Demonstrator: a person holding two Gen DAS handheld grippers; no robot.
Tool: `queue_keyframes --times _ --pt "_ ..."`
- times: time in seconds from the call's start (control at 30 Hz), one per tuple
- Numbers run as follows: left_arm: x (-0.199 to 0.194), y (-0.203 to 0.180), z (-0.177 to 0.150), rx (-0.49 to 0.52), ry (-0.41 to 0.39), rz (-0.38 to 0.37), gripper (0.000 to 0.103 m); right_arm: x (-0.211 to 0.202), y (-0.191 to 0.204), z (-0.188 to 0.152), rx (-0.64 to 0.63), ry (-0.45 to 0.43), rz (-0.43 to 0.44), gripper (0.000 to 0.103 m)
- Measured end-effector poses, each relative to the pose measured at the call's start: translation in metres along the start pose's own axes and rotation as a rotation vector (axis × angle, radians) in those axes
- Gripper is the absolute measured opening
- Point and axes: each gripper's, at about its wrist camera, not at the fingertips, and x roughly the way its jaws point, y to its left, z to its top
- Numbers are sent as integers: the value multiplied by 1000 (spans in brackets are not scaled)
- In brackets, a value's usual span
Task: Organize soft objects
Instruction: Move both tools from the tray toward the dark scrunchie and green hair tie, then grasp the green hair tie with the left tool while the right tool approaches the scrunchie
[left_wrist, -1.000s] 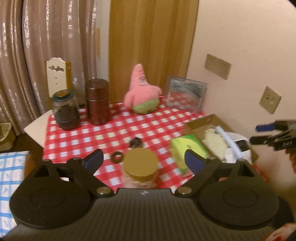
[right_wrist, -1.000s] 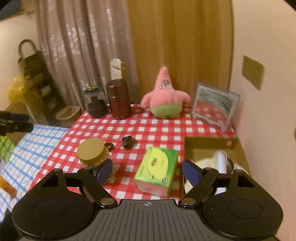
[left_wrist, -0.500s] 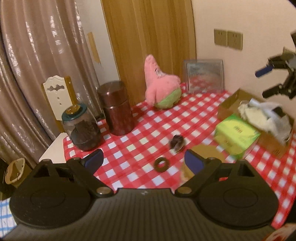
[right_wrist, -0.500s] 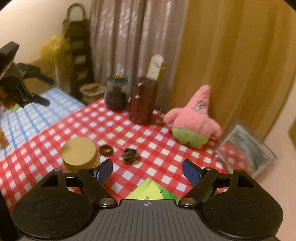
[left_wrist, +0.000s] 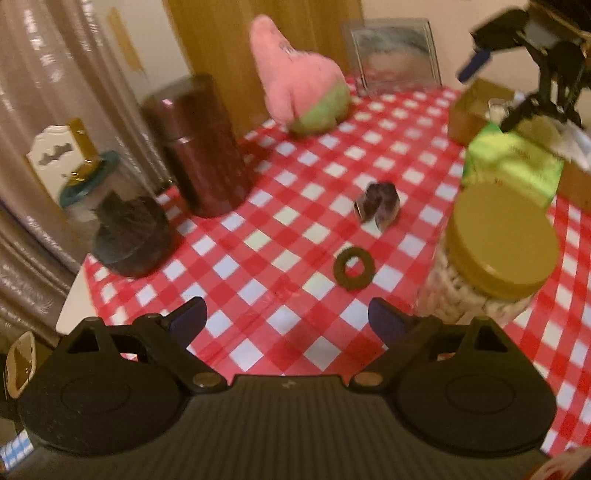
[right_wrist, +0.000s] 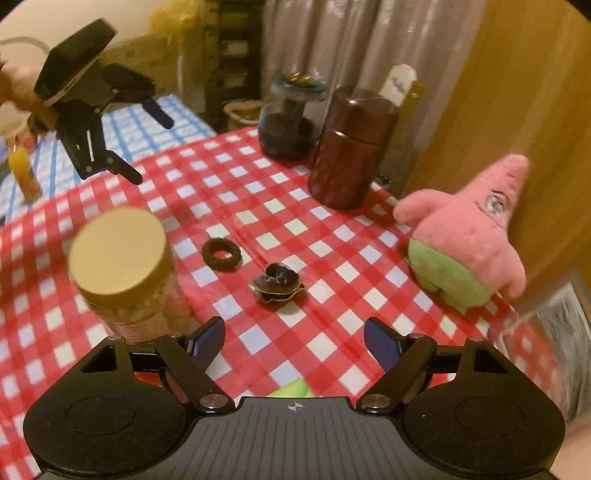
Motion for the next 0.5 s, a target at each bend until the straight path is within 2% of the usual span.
queue_keyframes --times 0.17,0.37,0.5 --pt "38 -4 -5 73 30 -26 92 33 -4 5 -42 11 26 82" --pt "75 -8 -4 103 28 -60 89 64 -5 13 -92 37 39 82" --pt "96 -15 -1 159 30 -97 83 78 -7 14 -113 57 47 82"
